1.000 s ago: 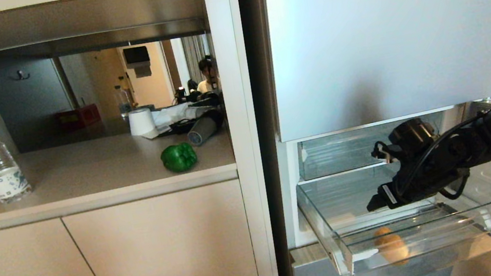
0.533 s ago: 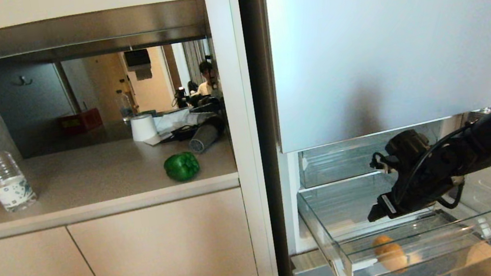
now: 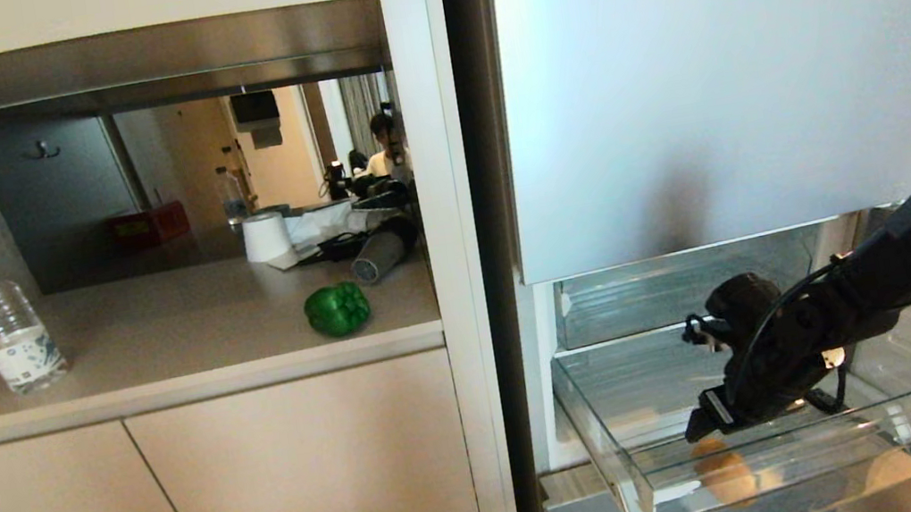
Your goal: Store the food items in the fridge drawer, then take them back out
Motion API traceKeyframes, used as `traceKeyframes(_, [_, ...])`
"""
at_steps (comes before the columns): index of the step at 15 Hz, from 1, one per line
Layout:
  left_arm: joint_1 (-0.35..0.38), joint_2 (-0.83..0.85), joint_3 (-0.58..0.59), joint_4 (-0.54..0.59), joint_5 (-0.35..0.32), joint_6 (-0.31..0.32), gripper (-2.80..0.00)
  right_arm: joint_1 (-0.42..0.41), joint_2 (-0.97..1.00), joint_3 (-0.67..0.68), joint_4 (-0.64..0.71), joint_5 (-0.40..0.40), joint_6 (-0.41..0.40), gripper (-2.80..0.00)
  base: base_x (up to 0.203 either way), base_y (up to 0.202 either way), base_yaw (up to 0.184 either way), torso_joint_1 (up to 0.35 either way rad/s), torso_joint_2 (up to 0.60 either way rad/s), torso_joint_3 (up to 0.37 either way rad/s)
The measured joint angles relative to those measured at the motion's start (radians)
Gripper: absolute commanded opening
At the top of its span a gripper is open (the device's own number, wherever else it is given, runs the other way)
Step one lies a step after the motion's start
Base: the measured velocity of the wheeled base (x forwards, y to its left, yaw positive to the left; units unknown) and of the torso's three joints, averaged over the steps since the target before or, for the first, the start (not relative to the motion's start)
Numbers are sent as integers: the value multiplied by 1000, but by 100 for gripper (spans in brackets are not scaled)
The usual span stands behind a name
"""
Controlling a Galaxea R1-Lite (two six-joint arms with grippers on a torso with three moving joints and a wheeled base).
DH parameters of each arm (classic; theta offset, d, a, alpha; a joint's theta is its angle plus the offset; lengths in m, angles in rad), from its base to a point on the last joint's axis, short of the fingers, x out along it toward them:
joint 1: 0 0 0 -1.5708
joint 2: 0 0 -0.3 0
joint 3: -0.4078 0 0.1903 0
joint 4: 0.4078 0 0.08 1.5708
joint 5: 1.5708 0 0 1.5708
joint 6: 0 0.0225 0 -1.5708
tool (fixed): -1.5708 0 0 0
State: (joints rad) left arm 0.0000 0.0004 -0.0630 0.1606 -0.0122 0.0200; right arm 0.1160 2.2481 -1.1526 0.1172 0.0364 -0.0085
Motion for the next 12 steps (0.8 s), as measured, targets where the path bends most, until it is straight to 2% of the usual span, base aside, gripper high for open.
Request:
traceKeyframes(5, [0,0,0,0,0,0,-280,-3,33,48,-76,0,3,0,0,0,0,0,0,0])
traceKeyframes(9, [0,0,0,0,0,0,-280,-3,51,126,-234,2,0,0,0,0,0,0,0,0])
traceKeyframes(12, [0,0,0,0,0,0,-280,-3,71,151,-258,1,-2,0,0,0,0,0,0,0])
